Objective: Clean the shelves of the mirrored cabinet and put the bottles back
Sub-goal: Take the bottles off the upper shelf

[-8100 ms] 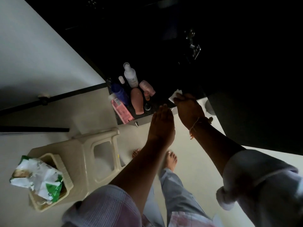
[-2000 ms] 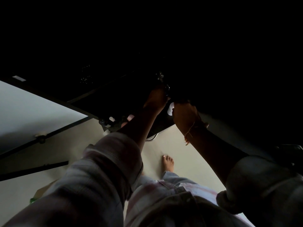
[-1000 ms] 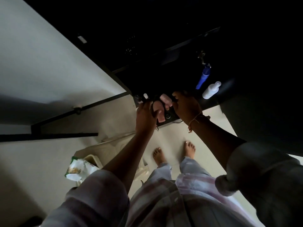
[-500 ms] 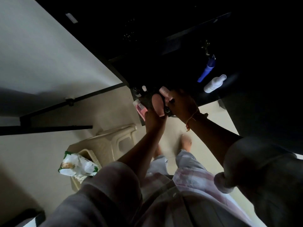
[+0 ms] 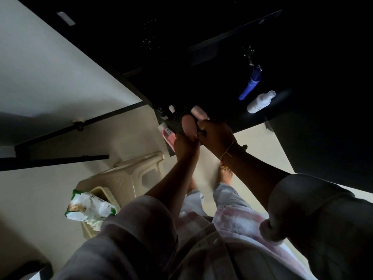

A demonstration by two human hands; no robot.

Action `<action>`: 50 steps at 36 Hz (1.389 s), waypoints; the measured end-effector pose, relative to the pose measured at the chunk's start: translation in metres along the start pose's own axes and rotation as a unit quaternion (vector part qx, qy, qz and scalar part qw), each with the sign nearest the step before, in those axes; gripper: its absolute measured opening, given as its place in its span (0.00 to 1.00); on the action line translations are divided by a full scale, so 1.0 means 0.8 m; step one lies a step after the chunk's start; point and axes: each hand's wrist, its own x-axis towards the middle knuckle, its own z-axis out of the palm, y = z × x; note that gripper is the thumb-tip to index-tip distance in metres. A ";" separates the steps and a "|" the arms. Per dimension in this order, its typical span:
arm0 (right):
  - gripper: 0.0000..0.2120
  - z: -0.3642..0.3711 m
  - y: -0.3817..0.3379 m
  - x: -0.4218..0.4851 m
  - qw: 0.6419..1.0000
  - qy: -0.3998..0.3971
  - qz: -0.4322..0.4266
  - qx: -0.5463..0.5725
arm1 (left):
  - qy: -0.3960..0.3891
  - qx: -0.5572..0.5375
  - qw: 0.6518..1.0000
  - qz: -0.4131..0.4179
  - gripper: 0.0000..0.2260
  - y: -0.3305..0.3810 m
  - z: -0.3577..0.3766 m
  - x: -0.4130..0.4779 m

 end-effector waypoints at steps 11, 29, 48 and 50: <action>0.13 0.011 0.010 -0.005 0.999 0.014 0.006 0.034 | 0.061 -0.125 0.990 -0.010 0.18 0.006 -0.009 -0.003; 0.06 -0.046 0.080 -0.051 0.982 0.178 0.059 0.031 | 0.128 -0.076 0.967 0.205 0.06 -0.004 -0.099 -0.057; 0.07 -0.062 0.126 -0.017 0.974 0.188 0.111 0.063 | -0.081 0.211 0.892 0.392 0.10 0.168 0.018 -0.008; 0.06 -0.063 0.128 -0.014 0.976 0.182 0.101 0.060 | -0.081 0.220 0.887 0.398 0.09 0.172 0.022 -0.002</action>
